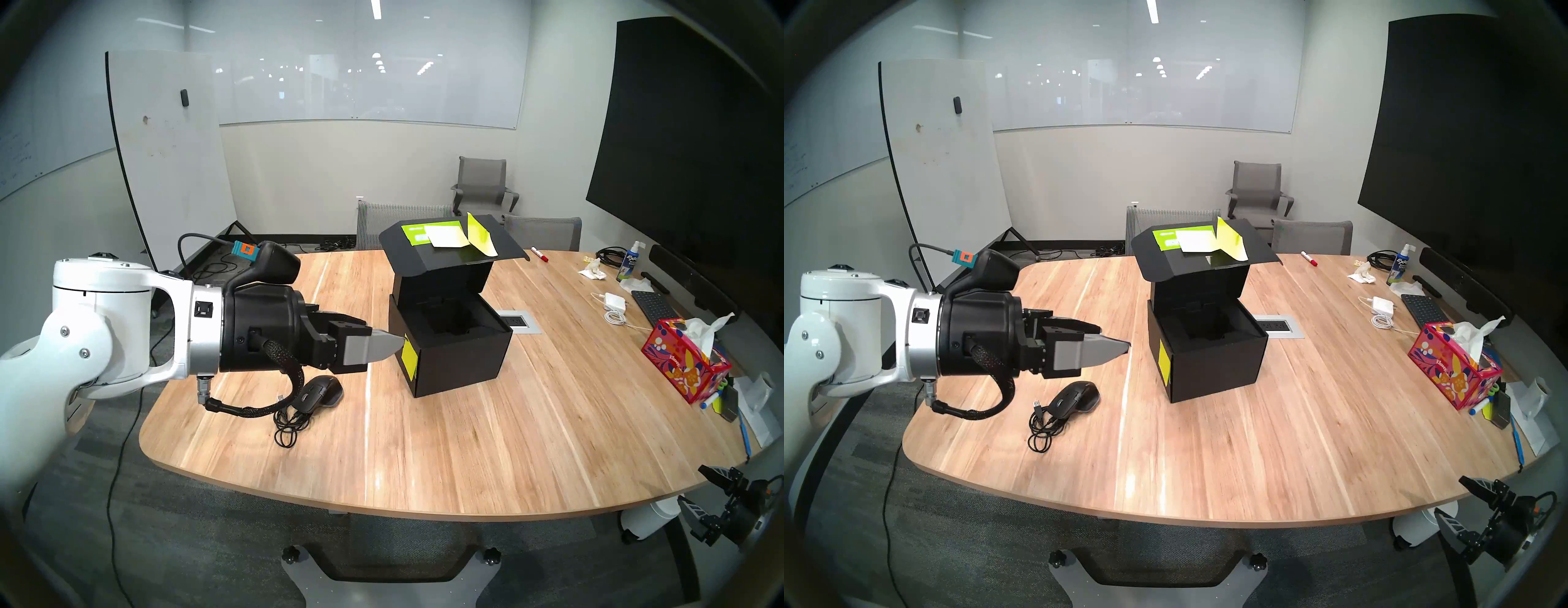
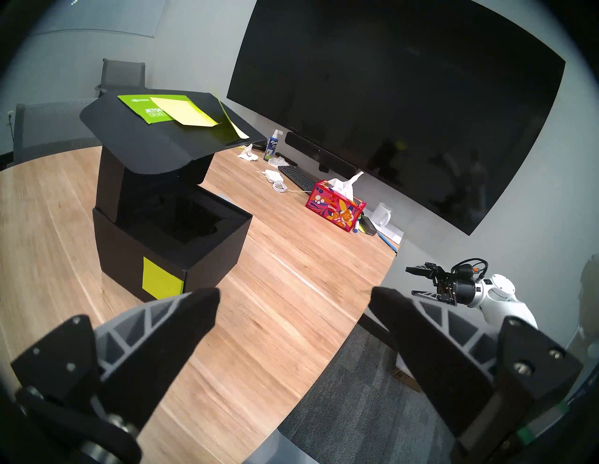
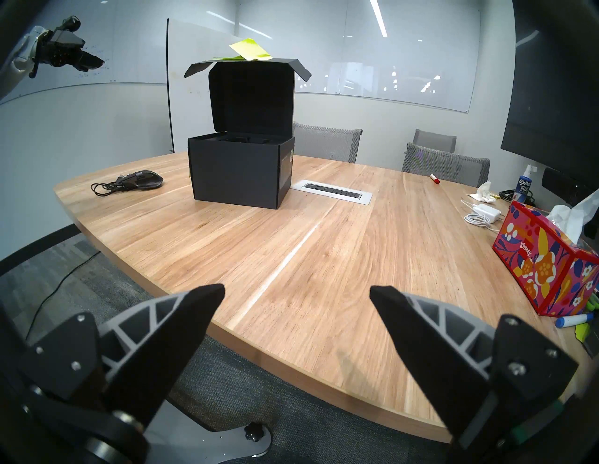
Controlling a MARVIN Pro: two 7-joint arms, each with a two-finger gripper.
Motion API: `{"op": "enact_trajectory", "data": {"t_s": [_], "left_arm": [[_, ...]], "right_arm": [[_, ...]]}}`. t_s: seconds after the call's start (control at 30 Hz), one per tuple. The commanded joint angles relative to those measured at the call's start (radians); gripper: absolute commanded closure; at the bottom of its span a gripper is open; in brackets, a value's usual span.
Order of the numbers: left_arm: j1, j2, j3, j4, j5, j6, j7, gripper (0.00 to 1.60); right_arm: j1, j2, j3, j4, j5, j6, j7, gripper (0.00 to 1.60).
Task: Open the box and place the mouse inside
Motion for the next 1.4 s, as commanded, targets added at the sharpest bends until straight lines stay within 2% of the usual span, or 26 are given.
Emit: {"op": "enact_trajectory", "data": {"t_s": [0.0,1.37], "left_arm": [[0.020,-0.011,-0.026,-0.007,0.023,-0.019,-0.035,0.00],[0.136,-0.049,-0.101,-0.007,0.165,-0.065,-0.178,0.00]], "right_arm": [[0.000,0.002,0.006,-0.008,0.011,0.000,0.000,0.00],[0.001,0.001,0.006,-0.008,0.012,0.000,0.000,0.00]]}}
